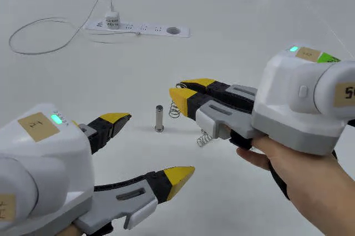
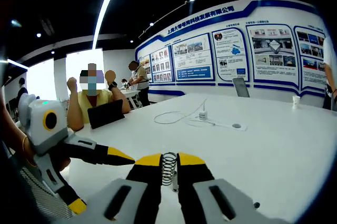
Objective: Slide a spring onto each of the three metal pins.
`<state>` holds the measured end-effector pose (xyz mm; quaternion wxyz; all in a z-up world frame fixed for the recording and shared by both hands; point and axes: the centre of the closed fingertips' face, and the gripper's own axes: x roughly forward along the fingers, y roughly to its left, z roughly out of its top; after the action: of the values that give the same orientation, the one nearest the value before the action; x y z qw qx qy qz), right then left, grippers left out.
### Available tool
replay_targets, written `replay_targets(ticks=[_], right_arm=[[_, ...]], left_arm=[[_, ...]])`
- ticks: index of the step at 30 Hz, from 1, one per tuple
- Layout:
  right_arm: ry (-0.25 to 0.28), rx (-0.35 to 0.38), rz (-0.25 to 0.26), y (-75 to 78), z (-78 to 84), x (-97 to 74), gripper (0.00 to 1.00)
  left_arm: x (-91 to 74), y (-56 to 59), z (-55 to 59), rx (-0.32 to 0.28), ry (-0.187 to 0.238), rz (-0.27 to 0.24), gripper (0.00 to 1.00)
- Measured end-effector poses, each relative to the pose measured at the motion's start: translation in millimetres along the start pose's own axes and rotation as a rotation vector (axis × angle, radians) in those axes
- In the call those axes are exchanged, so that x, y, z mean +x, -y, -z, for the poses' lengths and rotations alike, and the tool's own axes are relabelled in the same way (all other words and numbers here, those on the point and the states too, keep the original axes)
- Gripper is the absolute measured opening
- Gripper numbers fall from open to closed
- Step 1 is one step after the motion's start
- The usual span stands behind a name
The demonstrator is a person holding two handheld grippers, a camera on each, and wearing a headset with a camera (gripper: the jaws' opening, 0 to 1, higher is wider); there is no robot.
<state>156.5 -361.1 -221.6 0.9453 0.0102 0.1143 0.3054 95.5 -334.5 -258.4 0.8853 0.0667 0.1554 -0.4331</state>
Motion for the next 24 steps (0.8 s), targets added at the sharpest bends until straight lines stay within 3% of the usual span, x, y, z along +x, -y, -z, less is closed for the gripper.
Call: replay_targets(ticks=[12,24], right_arm=[[0.004,-0.026,0.013,8.8,4.3,21.6,0.11],[-0.014,-0.045,0.007,10.3,12.6,35.0,0.11]], left_arm=[[1.2,-0.1,8.2,-0.005,-0.033,-0.007,0.90],[2.7,0.3,14.2,-0.022,-0.057,-0.009,0.99]])
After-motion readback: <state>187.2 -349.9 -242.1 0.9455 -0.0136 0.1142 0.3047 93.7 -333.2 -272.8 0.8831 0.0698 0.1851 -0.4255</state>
